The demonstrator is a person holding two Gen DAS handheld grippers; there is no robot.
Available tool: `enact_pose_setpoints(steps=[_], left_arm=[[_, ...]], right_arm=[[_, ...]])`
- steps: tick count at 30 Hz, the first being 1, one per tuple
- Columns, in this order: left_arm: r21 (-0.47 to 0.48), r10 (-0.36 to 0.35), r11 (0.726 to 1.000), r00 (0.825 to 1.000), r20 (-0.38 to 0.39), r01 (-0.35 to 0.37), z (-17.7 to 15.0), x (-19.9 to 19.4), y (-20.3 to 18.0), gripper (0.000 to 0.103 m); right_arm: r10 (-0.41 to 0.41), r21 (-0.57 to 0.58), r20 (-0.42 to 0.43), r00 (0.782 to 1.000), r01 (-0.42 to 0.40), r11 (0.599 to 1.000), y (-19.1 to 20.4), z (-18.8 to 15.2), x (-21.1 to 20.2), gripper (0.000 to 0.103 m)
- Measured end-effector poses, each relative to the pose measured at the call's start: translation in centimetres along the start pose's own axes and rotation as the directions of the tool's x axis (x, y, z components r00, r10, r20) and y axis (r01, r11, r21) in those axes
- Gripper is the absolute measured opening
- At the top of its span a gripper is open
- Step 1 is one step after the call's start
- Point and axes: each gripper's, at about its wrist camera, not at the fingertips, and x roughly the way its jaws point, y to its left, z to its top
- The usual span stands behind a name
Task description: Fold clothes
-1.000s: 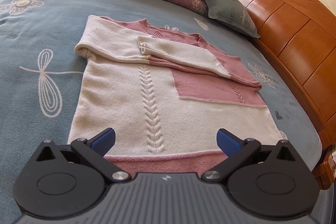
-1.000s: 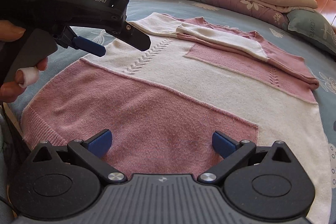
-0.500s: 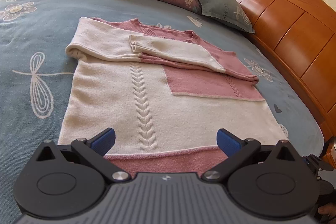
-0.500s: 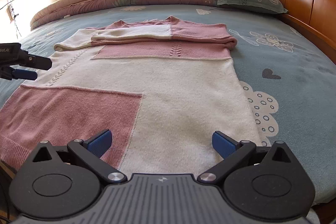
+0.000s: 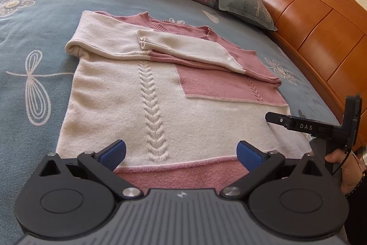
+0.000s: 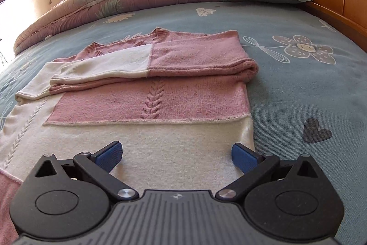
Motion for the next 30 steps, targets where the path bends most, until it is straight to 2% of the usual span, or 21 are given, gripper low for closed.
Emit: enact_pose_setpoints(steps=[3, 5, 9, 12, 15, 18, 30], left_arm=[[0.018, 0.001, 1.0, 1.0, -0.003, -0.001, -0.1, 0.1, -0.4, 0.102], [0.029, -0.003, 1.0, 1.0, -0.004, 0.003, -0.2, 0.1, -0.7, 0.102], [0.053, -0.003, 0.999, 1.0, -0.008, 0.003, -0.5, 0.2, -1.2, 0.102], [0.08, 0.003, 0.997, 1.0, -0.025, -0.001, -0.9, 0.4, -1.7, 0.102], [0.121, 0.012, 0.993, 0.999, -0.04, -0.007, -1.7, 0.7, -2.2, 0.102], [0.173, 0.027, 0.985, 0.999, -0.035, -0.021, -2.4, 0.9, -2.8, 0.102], [0.261, 0.012, 0.965, 1.0, 0.008, -0.013, -3.8, 0.8, -2.8, 0.102]], right_arm=[[0.006, 0.019, -0.019, 1.0, -0.005, 1.0, -0.4, -0.1, -1.5, 0.103], [0.053, -0.001, -0.047, 0.998, -0.053, 0.999, 0.2, -0.8, -3.4, 0.103], [0.144, -0.148, -0.092, 0.985, -0.156, 0.977, 3.4, -3.4, -7.1, 0.103], [0.149, -0.246, -0.114, 0.982, -0.173, 0.954, 6.1, -5.9, -8.7, 0.103], [0.118, -0.266, -0.144, 0.983, -0.153, 0.952, 7.3, -7.9, -8.5, 0.103], [0.079, -0.271, -0.107, 0.991, -0.106, 0.957, 7.7, -8.8, -8.7, 0.103], [0.03, -0.241, -0.123, 0.992, -0.059, 0.969, 7.7, -8.5, -8.4, 0.103]])
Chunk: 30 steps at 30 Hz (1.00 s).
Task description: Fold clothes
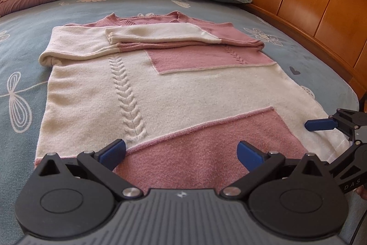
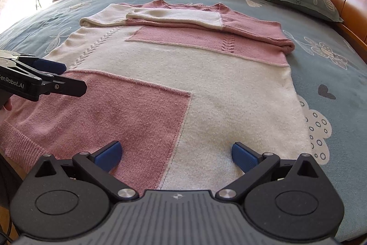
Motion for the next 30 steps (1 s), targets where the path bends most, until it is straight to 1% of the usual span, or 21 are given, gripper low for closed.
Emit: enact_pose_setpoints(steps=[3, 6, 11, 14, 16, 18, 20, 22, 25, 27, 29, 30], left_arm=[[0.042, 0.01, 0.999, 1.0, 0.006, -0.01, -0.3, 0.0, -0.3, 0.102], [0.059, 0.029, 0.998, 0.999, 0.02, -0.03, -0.6, 0.0, -0.7, 0.102], [0.104, 0.101, 0.989, 0.995, 0.024, -0.103, -0.9, 0.5, -1.9, 0.102], [0.102, 0.126, 0.987, 0.992, 0.024, -0.128, -1.1, 0.4, -2.3, 0.102], [0.097, 0.137, 0.986, 0.991, 0.006, -0.137, -0.9, 0.4, -2.4, 0.102], [0.102, 0.15, 0.984, 0.988, -0.033, -0.146, -0.5, 0.2, -2.6, 0.102], [0.122, 0.18, 0.978, 0.981, -0.064, -0.172, -0.3, -0.6, -3.0, 0.102], [0.166, 0.21, 0.966, 0.977, -0.048, -0.199, -0.4, -2.2, -3.9, 0.102], [0.273, 0.186, 0.946, 0.982, -0.012, -0.176, -1.1, -4.8, -5.8, 0.102], [0.365, 0.169, 0.918, 0.986, 0.002, -0.158, -1.8, -5.9, -7.2, 0.102], [0.455, 0.162, 0.878, 0.987, 0.016, -0.151, -2.9, -6.4, -8.5, 0.102], [0.485, 0.154, 0.863, 0.988, 0.013, -0.141, -3.4, -6.5, -9.0, 0.102]], right_arm=[[-0.003, 0.001, -0.006, 1.0, 0.003, 1.0, 0.1, 0.1, 0.0, 0.103], [-0.003, 0.003, -0.006, 1.0, 0.003, 1.0, 0.0, 0.1, 0.0, 0.103], [-0.009, 0.01, 0.011, 1.0, 0.009, 1.0, 0.0, 0.0, 0.0, 0.103], [-0.007, 0.008, 0.016, 1.0, 0.007, 1.0, 0.0, -0.1, 0.0, 0.103], [-0.005, 0.003, 0.017, 1.0, 0.005, 1.0, 0.1, -0.2, 0.0, 0.103], [0.003, -0.004, 0.014, 1.0, -0.002, 1.0, 0.0, -0.1, 0.0, 0.103], [0.019, -0.015, 0.009, 1.0, -0.019, 1.0, -0.1, -0.1, -0.2, 0.103], [0.038, -0.023, 0.01, 0.999, -0.037, 0.999, -0.3, -0.2, -0.5, 0.103], [0.076, -0.032, 0.022, 0.997, -0.075, 0.997, -0.6, -0.6, -1.4, 0.103], [0.099, -0.051, 0.045, 0.994, -0.097, 0.994, -0.8, -0.9, -2.4, 0.103], [0.113, -0.077, 0.067, 0.991, -0.108, 0.991, -1.0, -1.1, -3.3, 0.103], [0.113, -0.089, 0.072, 0.991, -0.106, 0.99, -1.1, -1.2, -3.7, 0.103]])
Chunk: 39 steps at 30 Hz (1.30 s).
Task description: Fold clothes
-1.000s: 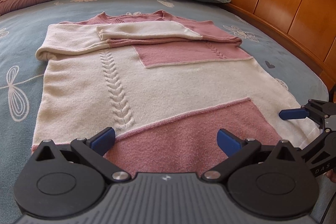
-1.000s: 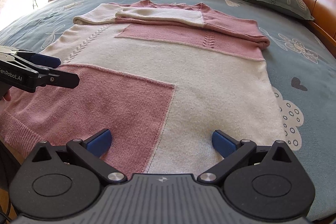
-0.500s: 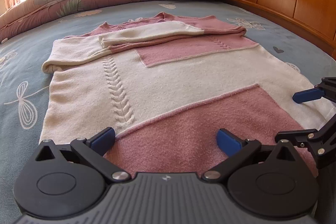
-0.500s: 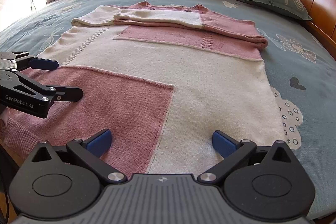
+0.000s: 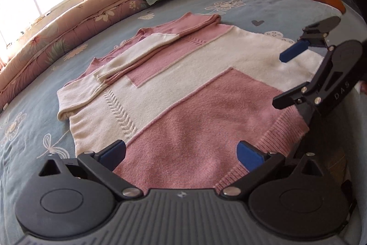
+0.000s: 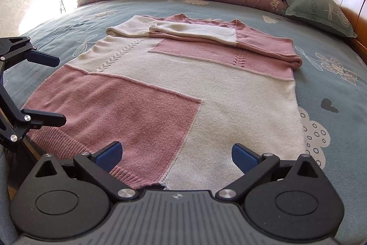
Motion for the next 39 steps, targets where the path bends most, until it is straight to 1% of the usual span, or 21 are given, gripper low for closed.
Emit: enact_pose_setpoints(steps=[4, 6, 9, 12, 14, 16, 22, 25, 27, 30, 34, 39], left_arm=[[0.086, -0.06, 0.994, 0.998, -0.012, 0.061, -1.0, 0.1, -2.5, 0.102], [0.124, -0.073, 0.99, 0.997, -0.006, 0.073, -1.4, 0.3, -3.6, 0.102], [0.198, -0.066, 0.978, 0.998, 0.004, 0.064, -1.7, 0.6, -5.3, 0.102], [0.236, -0.045, 0.971, 0.999, 0.01, 0.041, -1.8, 1.2, -6.3, 0.102], [0.229, -0.017, 0.973, 1.0, 0.012, 0.013, -1.8, 1.7, -6.3, 0.102], [0.197, 0.004, 0.98, 1.0, 0.015, -0.007, -1.7, 1.9, -6.0, 0.102], [0.122, -0.023, 0.992, 0.999, 0.028, 0.019, -1.1, 1.9, -4.5, 0.102], [0.082, -0.015, 0.997, 0.999, 0.043, 0.012, -0.6, 1.5, -3.7, 0.102], [0.068, -0.009, 0.998, 0.999, 0.051, 0.005, -0.2, 1.3, -3.2, 0.102], [0.058, 0.005, 0.998, 0.998, 0.069, -0.009, 0.3, 1.0, -2.9, 0.102], [0.054, -0.002, 0.999, 0.998, 0.069, -0.002, 0.5, 0.9, -3.0, 0.102], [0.062, -0.026, 0.998, 0.997, 0.07, 0.021, -0.2, 0.7, -3.5, 0.102]], right_arm=[[-0.005, -0.01, 0.003, 1.0, 0.005, 1.0, -0.7, -0.2, -1.0, 0.103], [-0.002, -0.004, -0.006, 1.0, 0.002, 1.0, -1.0, -0.4, -1.1, 0.103], [0.015, -0.02, -0.021, 1.0, -0.016, 1.0, -0.8, -0.7, -1.5, 0.103], [0.018, -0.088, -0.036, 0.999, -0.021, 0.996, 0.3, -1.0, -2.1, 0.103], [0.014, -0.152, -0.043, 0.999, -0.021, 0.988, 1.1, -1.1, -2.5, 0.103], [0.014, -0.197, -0.044, 0.999, -0.023, 0.98, 1.7, -1.2, -2.9, 0.103], [0.052, -0.266, -0.05, 0.997, -0.063, 0.962, 2.4, -1.7, -2.7, 0.103], [0.096, -0.309, -0.051, 0.994, -0.107, 0.945, 3.0, -2.0, -2.9, 0.103], [0.107, -0.345, -0.05, 0.993, -0.117, 0.931, 3.7, -2.2, -2.9, 0.103], [0.055, -0.416, -0.044, 0.998, -0.068, 0.907, 5.1, -2.3, -2.0, 0.103], [0.001, -0.487, 0.002, 1.0, 0.0, 0.874, 6.7, -2.1, -1.0, 0.103], [-0.095, -0.529, 0.084, 0.992, 0.125, 0.839, 7.3, -2.1, -0.2, 0.103]])
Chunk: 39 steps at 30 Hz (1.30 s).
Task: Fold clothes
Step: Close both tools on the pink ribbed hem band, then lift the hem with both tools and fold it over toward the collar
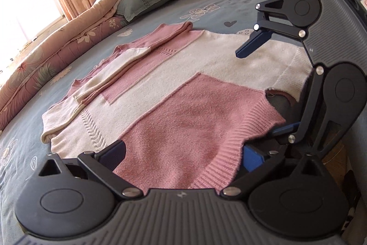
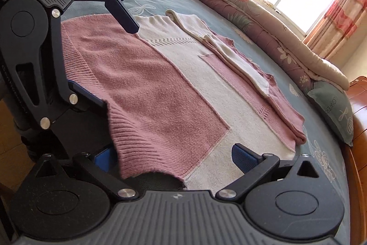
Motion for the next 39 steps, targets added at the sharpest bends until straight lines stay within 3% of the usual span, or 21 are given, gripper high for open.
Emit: enact_pose_setpoints(steps=[3, 6, 11, 16, 22, 28, 39], left_arm=[[0.04, 0.001, 0.999, 1.0, 0.004, -0.001, -0.4, -0.1, -0.7, 0.102], [0.101, 0.053, 0.993, 0.998, 0.022, -0.055, -0.7, 0.1, -1.4, 0.102], [0.115, 0.103, 0.988, 0.995, 0.013, -0.103, -0.8, 0.9, -1.2, 0.102], [0.191, 0.205, 0.96, 0.979, 0.023, -0.206, -1.6, 0.5, -0.8, 0.102], [0.173, 0.221, 0.96, 0.975, 0.024, -0.222, -1.9, 0.1, -0.2, 0.102], [0.159, 0.217, 0.963, 0.976, 0.029, -0.219, -1.2, 0.6, -0.1, 0.102], [0.136, 0.264, 0.955, 0.964, 0.002, -0.262, -2.7, 0.1, 0.8, 0.102]], right_arm=[[-0.087, -0.015, 0.031, 0.996, 0.087, 0.996, 0.2, 0.0, -0.1, 0.103], [-0.145, 0.0, 0.08, 0.986, 0.145, 0.989, 0.0, 0.2, -0.7, 0.103], [-0.153, 0.025, 0.086, 0.984, 0.152, 0.988, -0.6, 0.5, -0.9, 0.103], [-0.167, -0.005, 0.071, 0.983, 0.168, 0.986, 0.1, -0.5, -0.6, 0.103], [-0.232, -0.02, 0.058, 0.971, 0.234, 0.972, 0.7, -1.7, 0.1, 0.103], [-0.318, -0.096, 0.052, 0.947, 0.322, 0.942, 1.7, -0.9, 1.3, 0.103], [-0.467, -0.168, -0.083, 0.88, 0.45, 0.877, -0.6, -4.4, 0.2, 0.103]])
